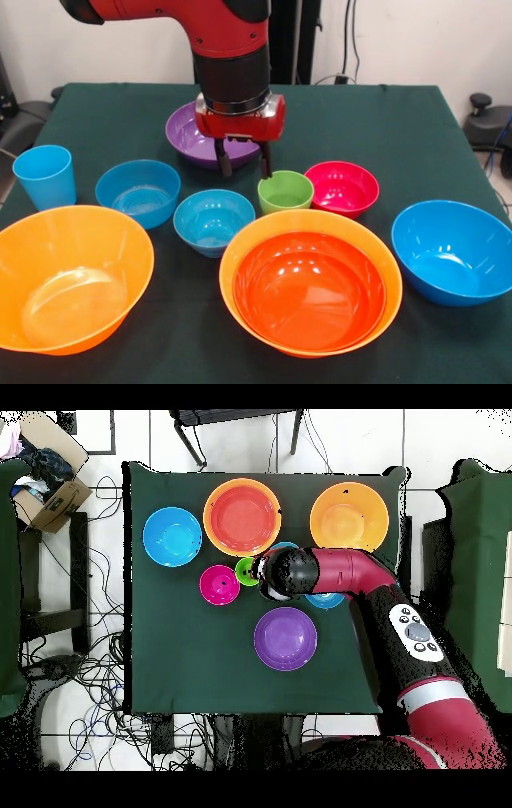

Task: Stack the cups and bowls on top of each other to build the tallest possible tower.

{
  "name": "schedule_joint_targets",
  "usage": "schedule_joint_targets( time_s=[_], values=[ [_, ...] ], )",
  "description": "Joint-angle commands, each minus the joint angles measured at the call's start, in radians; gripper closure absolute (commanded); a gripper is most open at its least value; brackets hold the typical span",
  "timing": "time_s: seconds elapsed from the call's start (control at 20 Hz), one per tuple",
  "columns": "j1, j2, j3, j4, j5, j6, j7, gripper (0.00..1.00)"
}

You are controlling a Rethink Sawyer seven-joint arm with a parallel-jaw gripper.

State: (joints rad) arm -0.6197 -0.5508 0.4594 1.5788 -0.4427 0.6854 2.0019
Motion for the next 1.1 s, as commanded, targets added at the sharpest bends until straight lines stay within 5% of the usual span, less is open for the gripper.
schedule_joint_targets(
  time_s=[0.05, 0.35, 1.1],
  values=[
    [-0.044, 0.013, 0.053, 0.022, -0.072, 0.063, -0.246, 0.00],
    [-0.113, 0.015, 0.092, 0.038, -0.098, 0.072, -0.335, 0.00],
    [-0.180, 0.104, 0.115, 0.103, -0.232, -0.014, -0.324, 0.00]
  ],
)
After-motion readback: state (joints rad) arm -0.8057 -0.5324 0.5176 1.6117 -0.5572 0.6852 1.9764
